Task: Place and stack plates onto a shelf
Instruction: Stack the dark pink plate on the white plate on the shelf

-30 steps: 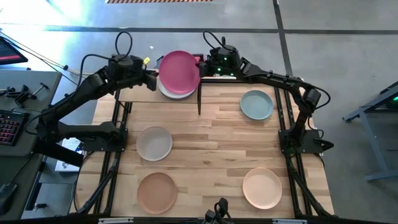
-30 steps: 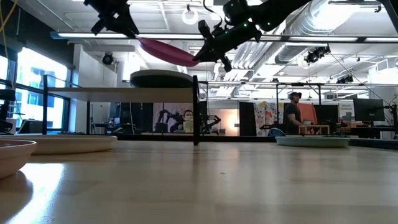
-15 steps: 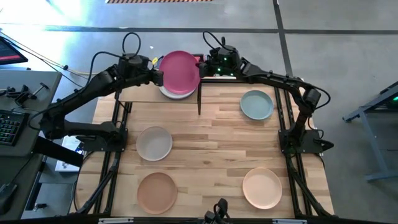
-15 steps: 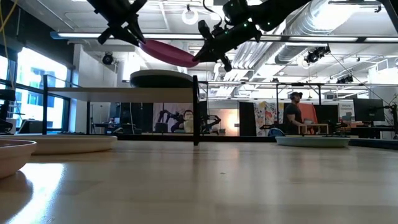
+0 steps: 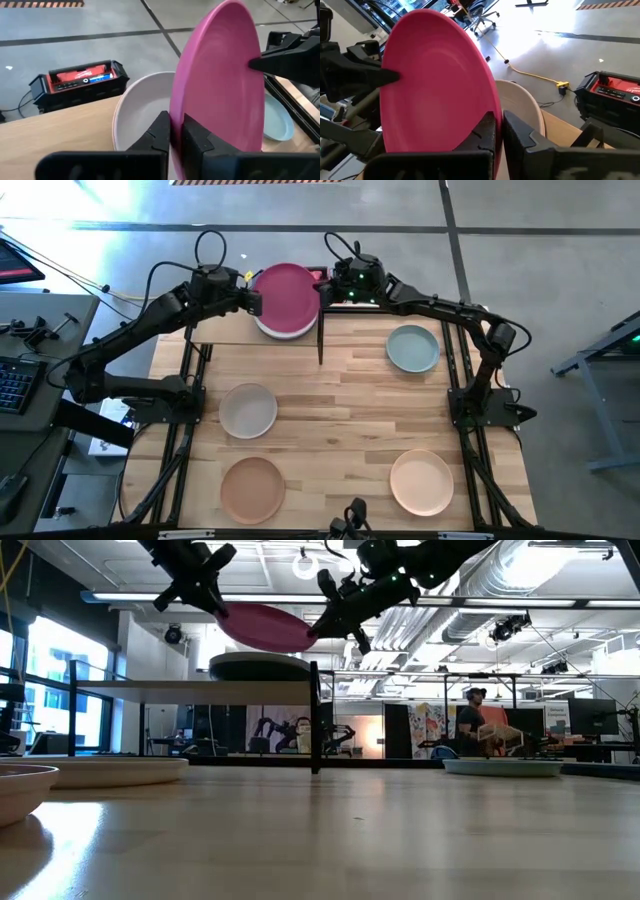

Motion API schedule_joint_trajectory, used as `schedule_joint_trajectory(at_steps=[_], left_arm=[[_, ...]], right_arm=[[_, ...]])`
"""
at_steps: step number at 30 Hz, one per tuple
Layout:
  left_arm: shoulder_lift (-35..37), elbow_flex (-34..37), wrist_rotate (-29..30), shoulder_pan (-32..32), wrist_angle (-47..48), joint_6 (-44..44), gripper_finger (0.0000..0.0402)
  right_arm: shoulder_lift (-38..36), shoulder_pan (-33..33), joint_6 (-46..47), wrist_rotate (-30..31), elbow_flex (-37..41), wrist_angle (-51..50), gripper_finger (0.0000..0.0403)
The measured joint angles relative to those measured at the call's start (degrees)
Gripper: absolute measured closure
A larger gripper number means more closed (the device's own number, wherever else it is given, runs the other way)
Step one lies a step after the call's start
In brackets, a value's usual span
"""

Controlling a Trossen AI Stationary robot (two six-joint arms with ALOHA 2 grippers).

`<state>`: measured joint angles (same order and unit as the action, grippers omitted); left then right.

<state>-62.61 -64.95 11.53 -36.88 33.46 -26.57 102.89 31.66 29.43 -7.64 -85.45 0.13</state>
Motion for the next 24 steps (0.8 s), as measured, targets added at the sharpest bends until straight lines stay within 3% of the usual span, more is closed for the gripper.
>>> schedule_joint_trajectory(at_steps=[6,17,24], left_arm=[[0.1,0.0,0.0,0.0,-0.1,-0.2,0.0392],[0.0,0.0,-1.8,-0.5,-0.4,0.5,0.0395],[0.1,0.0,-4.6,-3.7,0.2,-1.5,0.0396]], right_arm=[[0.0,0.2,-2.7,-2.8,0.0,1.0,0.0389],[-1.2,0.8,-2.4,-7.5,0.0,1.5,0.0296],[-6.1,3.3,-2.6,-9.9,0.0,1.3,0.0284]])
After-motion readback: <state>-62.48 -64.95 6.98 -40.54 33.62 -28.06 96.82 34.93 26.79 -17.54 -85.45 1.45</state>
